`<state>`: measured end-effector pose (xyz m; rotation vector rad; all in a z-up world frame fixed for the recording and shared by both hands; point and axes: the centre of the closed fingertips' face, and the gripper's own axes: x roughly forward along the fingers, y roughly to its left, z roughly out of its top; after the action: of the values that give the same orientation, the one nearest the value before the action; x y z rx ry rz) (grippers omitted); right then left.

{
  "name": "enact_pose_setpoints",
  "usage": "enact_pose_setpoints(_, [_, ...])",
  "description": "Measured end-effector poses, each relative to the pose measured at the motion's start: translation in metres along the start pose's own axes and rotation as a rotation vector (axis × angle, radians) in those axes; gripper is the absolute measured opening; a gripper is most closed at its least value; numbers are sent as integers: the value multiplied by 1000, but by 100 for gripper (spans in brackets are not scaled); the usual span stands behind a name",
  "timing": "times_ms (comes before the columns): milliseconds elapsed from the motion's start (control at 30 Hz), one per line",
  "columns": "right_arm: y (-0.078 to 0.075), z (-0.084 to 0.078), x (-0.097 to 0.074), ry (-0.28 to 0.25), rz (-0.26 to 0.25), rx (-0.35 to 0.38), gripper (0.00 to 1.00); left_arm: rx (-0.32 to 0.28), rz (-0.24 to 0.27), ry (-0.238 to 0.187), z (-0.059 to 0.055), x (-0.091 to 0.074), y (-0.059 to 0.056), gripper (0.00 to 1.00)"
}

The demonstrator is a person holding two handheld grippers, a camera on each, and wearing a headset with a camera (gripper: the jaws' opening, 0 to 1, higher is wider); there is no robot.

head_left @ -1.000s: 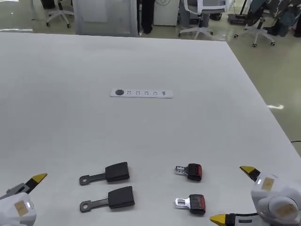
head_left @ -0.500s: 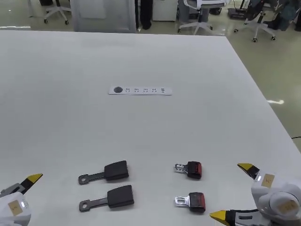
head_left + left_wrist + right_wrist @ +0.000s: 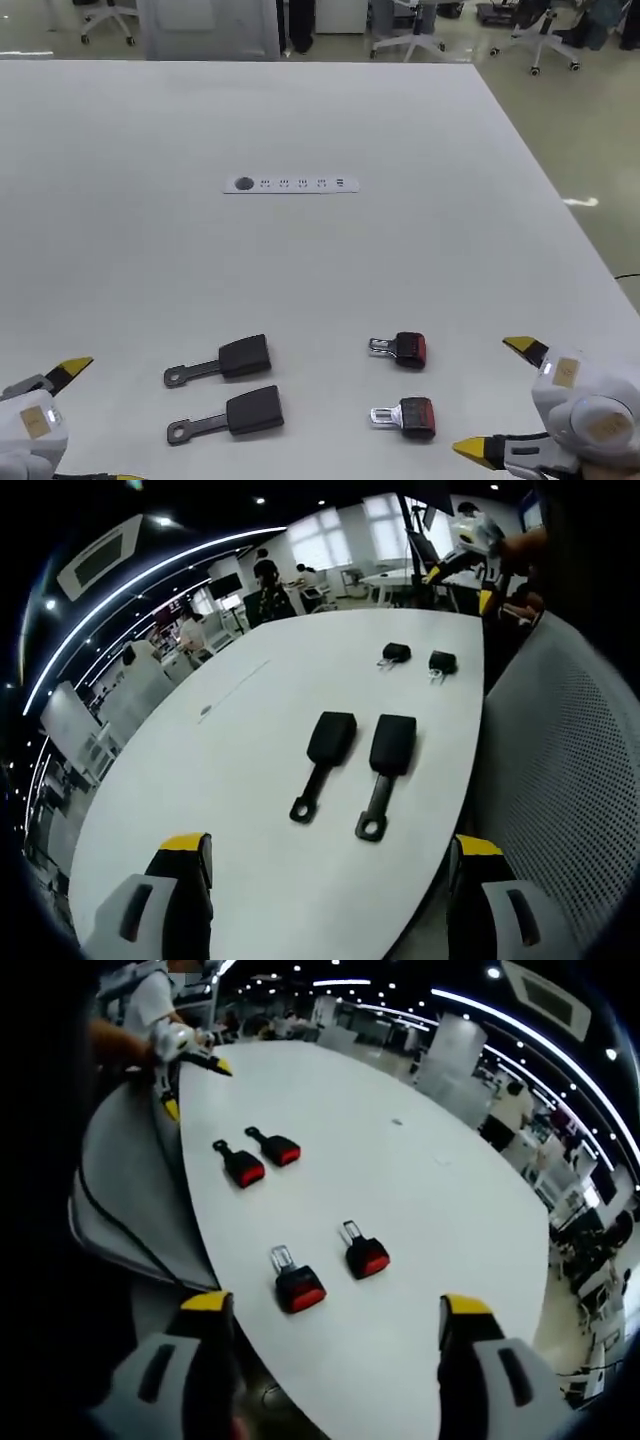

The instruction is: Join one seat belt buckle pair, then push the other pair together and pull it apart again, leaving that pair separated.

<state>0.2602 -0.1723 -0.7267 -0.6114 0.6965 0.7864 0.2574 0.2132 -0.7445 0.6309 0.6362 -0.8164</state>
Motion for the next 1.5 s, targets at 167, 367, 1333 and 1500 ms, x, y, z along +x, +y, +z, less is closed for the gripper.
enact_pose_setpoints(167, [2,-1,0,-2,-1,0,83,14,-3,-10,7,0,0,100])
enact_pose_setpoints(367, [3,-1,-1,1,-3,23,86,1,-11,-6,10,1,1,100])
enact_pose_setpoints(1333, [5,-11,-2,54,41,-6,73,37,-61,87,3,28,-3,92])
enact_pose_setpoints(1500, [14,-8,5,72,96,-64,70,39,-135,110,5,39,-17,86])
